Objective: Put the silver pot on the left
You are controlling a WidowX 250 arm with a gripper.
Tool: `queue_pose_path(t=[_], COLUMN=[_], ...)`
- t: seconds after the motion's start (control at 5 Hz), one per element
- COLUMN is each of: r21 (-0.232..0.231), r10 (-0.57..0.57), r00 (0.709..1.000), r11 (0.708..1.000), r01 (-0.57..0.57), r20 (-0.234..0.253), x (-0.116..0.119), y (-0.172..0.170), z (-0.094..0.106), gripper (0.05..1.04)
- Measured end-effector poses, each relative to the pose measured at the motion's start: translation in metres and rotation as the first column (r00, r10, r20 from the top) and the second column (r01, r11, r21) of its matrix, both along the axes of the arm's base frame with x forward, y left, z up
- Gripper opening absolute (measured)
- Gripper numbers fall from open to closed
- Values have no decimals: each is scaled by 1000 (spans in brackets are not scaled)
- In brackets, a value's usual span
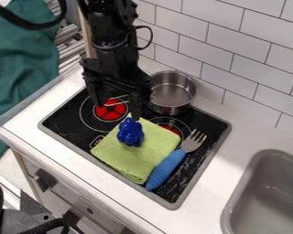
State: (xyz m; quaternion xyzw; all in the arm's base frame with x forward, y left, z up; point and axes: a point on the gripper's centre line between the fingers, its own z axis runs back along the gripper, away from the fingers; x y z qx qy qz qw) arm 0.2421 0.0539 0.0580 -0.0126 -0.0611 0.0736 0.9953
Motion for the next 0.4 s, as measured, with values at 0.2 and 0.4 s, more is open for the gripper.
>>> queue_pose_path(t=[0.2, 0.4], r21=[-9, -14], r10=[-2, -64], r00=[999, 997], r11=[1000, 998], r01=[2, 64], r20=[-32, -46], x=[-3, 17], y=[-1, -8], z=[-8, -12], gripper=[1011, 1010])
